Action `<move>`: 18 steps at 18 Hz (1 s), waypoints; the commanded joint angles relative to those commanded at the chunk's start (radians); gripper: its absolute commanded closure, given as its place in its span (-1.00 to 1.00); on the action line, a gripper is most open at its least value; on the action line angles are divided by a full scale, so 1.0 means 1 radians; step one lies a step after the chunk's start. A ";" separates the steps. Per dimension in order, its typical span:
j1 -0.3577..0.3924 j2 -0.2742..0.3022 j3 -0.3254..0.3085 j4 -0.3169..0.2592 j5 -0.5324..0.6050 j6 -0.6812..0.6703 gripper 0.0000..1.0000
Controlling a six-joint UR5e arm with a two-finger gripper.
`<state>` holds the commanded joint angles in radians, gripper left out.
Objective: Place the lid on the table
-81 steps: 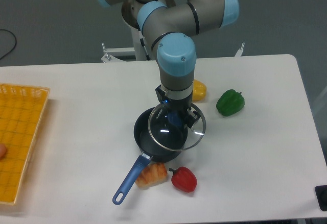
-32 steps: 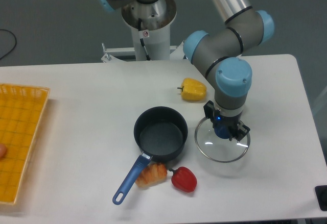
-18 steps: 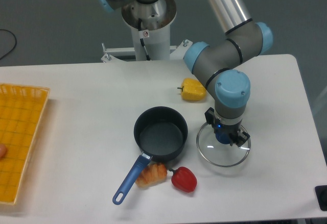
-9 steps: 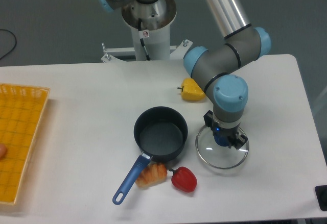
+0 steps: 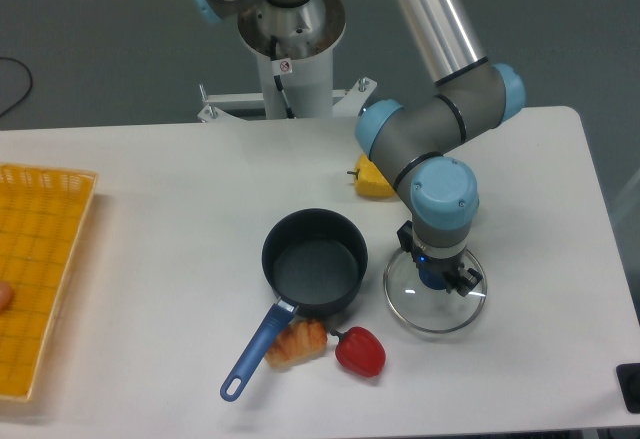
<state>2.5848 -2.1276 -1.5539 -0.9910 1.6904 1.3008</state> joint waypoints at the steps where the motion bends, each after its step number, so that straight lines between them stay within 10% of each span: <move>1: 0.000 0.000 -0.002 0.000 0.000 0.000 0.20; 18: -0.003 -0.012 -0.008 0.015 0.000 -0.003 0.19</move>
<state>2.5817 -2.1399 -1.5616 -0.9756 1.6904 1.2977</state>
